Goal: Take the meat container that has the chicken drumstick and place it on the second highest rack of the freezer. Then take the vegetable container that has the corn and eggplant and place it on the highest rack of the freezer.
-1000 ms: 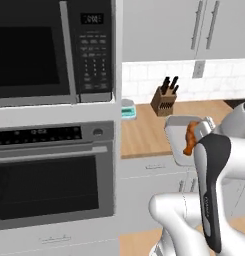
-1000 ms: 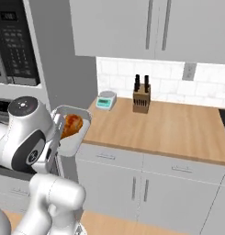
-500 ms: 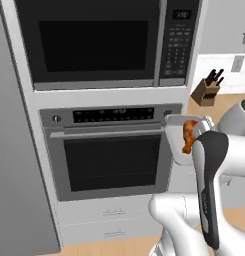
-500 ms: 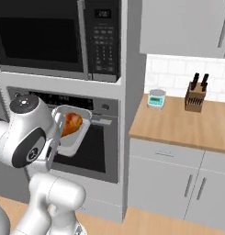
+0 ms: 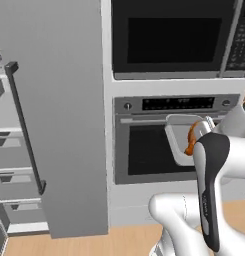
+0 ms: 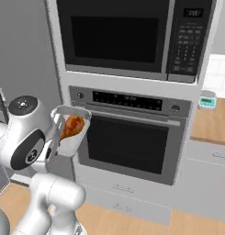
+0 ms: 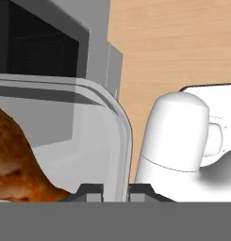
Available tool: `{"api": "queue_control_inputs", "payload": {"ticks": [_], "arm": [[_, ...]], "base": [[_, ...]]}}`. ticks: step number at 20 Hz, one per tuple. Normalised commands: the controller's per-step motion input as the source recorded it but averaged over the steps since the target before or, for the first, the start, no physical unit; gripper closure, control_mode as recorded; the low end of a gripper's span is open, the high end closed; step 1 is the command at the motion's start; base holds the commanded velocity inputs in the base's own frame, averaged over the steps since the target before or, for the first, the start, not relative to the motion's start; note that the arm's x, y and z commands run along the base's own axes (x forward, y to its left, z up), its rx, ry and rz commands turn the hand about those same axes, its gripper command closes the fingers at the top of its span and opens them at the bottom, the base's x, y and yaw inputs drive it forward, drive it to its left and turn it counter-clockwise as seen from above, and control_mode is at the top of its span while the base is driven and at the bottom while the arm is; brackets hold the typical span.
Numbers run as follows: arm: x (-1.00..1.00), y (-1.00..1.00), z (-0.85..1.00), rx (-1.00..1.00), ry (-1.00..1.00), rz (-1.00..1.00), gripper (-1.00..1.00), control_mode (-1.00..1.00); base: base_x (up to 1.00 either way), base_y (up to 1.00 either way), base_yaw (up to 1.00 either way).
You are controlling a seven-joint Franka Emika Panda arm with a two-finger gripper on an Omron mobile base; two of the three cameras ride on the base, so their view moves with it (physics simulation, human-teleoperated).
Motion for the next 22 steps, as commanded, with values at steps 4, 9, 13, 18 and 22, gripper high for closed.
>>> {"api": "queue_control_inputs", "payload": {"ticks": [4, 9, 13, 18, 22], "arm": [[0.00, 0.00, 0.00, 0.00, 0.00, 0.00, 1.00, 1.00], [0.00, 0.00, 0.00, 0.00, 0.00, 0.00, 1.00, 1.00], [0.00, 0.00, 0.00, 0.00, 0.00, 0.00, 1.00, 1.00], [0.00, 0.00, 0.00, 0.00, 0.00, 0.00, 1.00, 1.00], [0.00, 0.00, 0.00, 0.00, 0.00, 0.00, 1.00, 1.00]], "base": [[0.03, 1.00, 0.08], [0.12, 1.00, 0.11], [0.14, 1.00, 0.14], [0.18, 0.87, 0.14], [0.27, 0.30, 0.04]]}}
